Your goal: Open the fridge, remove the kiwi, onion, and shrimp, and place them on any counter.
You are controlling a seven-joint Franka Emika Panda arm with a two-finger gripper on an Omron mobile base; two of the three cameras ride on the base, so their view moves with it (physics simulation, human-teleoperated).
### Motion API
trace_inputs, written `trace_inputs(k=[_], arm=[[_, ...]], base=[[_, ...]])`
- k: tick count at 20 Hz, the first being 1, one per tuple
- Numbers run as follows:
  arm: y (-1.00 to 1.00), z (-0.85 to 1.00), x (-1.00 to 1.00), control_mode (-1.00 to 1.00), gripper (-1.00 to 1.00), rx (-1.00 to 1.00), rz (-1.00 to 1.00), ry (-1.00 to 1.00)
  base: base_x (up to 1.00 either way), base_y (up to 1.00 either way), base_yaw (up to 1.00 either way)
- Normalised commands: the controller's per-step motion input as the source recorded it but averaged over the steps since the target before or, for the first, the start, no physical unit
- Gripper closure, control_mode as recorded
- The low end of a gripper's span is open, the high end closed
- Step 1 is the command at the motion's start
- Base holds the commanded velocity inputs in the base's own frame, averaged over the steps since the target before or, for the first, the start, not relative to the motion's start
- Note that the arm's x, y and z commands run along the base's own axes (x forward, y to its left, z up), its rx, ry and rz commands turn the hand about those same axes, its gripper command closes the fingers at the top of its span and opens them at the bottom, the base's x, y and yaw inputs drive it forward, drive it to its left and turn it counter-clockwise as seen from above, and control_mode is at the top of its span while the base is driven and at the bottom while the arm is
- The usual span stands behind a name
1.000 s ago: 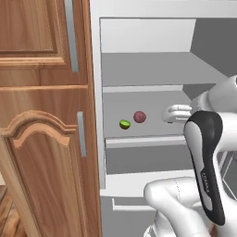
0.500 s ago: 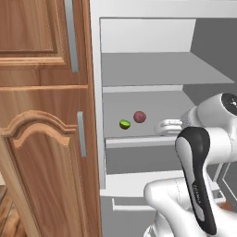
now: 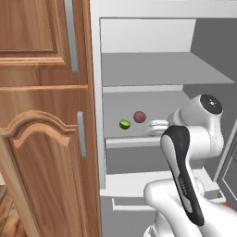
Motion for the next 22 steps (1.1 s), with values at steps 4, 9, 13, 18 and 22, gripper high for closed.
trace_inputs(k=[4, 9, 13, 18, 22], arm=[[0.21, -0.29, 0.41, -1.00, -1.00, 0.00, 0.09, 0.02], [0.17, -0.28, 0.35, -1.00, -1.00, 0.00, 0.13, 0.00], [0.20, -0.24, 0.42, -1.00, -1.00, 0.00, 0.13, 0.00], [0.12, -0.18, 0.43, -1.00, -1.00, 0.00, 0.11, 0.01], [0.03, -0.10, 0.35, -1.00, -1.00, 0.00, 0.00, 0.05]], base=[[0.00, 0.00, 0.00], [0.00, 0.00, 0.00], [0.00, 0.00, 0.00], [0.00, 0.00, 0.00], [0.00, 0.00, 0.00]])
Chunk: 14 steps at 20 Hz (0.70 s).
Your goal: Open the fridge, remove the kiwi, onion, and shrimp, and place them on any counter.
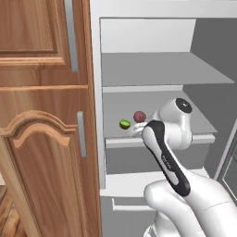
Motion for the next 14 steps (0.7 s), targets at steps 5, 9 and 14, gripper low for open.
trace_inputs(k=[5, 9, 14], arm=[[0.00, 0.00, 0.33, -1.00, -1.00, 0.00, 0.00, 0.07], [0.01, -0.01, 0.33, -1.00, -1.00, 0.00, 0.00, 0.05], [0.06, -0.16, 0.26, -1.00, -1.00, 0.00, 0.00, 0.00]], base=[[0.00, 0.00, 0.00], [0.00, 0.00, 0.00], [0.00, 0.00, 0.00]])
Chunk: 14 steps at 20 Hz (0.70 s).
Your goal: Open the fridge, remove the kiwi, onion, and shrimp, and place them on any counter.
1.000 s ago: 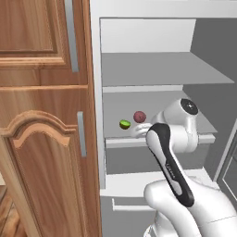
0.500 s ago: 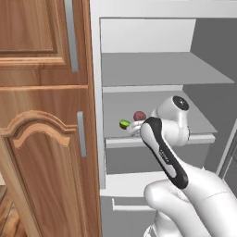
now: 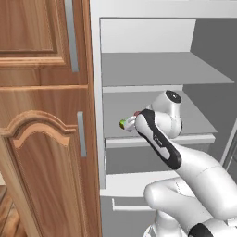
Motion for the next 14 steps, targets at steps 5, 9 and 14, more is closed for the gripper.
trace_inputs(k=[5, 9, 14], arm=[[0.02, -0.24, 0.13, -1.00, -1.00, 0.01, 0.00, 0.00], [0.00, -0.10, 0.18, -1.00, -1.00, 0.01, 0.00, 0.00], [0.00, 0.00, 0.17, -1.00, -1.00, 0.00, 0.00, 0.02]], base=[[0.00, 0.00, 0.00], [0.00, 0.00, 0.00], [0.00, 0.00, 0.00]])
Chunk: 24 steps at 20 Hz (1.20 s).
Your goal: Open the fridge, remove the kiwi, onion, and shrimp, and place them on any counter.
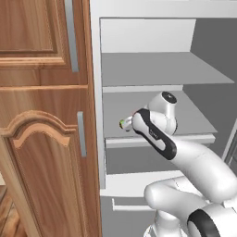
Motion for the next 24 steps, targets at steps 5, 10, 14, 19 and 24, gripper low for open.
trace_inputs(k=[5, 10, 14, 19, 24], arm=[[0.00, -0.01, 0.18, -1.00, -1.00, 0.00, 0.00, 0.00], [0.00, -0.07, 0.14, -1.00, -1.00, 0.01, 0.00, 0.00], [0.01, -0.11, 0.15, -1.00, -1.00, 0.00, 0.00, 0.00], [0.02, -0.02, 0.18, -1.00, -1.00, 0.00, 0.00, 0.00], [0.04, 0.00, 0.13, -1.00, -1.00, 0.00, 0.00, 0.00]], base=[[0.00, 0.00, 0.00], [0.00, 0.00, 0.00], [0.00, 0.00, 0.00], [0.00, 0.00, 0.00], [0.00, 0.00, 0.00]])
